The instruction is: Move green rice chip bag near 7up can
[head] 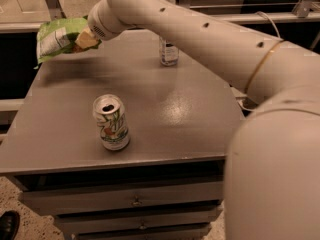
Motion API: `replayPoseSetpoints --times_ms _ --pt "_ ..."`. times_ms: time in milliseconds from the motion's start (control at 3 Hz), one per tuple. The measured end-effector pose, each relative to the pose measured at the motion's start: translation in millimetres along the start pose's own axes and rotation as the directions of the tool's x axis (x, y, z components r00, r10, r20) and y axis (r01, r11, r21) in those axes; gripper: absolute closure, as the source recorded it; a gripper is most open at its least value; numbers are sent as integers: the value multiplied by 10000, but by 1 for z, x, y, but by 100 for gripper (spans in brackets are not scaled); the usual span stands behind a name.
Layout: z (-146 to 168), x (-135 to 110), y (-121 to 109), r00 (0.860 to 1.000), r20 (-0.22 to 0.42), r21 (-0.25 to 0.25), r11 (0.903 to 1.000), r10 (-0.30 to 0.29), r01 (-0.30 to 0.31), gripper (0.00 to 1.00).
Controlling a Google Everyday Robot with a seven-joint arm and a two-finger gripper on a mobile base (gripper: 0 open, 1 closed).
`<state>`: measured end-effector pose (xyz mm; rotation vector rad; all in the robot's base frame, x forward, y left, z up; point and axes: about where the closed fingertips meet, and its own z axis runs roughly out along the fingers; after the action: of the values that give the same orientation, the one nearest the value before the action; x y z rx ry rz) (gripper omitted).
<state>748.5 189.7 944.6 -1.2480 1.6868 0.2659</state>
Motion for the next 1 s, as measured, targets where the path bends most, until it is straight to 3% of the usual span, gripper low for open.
replayPoseSetpoints --times_ms 333,667,1000 --pt "-77 2 -12 9980 626 247 9997 26 -41 100" --pt "-175 44 -25 9981 347 1050 9930 507 -541 100" --pt "-240 90 -34 9924 -157 1926 9743 1222 -1169 100"
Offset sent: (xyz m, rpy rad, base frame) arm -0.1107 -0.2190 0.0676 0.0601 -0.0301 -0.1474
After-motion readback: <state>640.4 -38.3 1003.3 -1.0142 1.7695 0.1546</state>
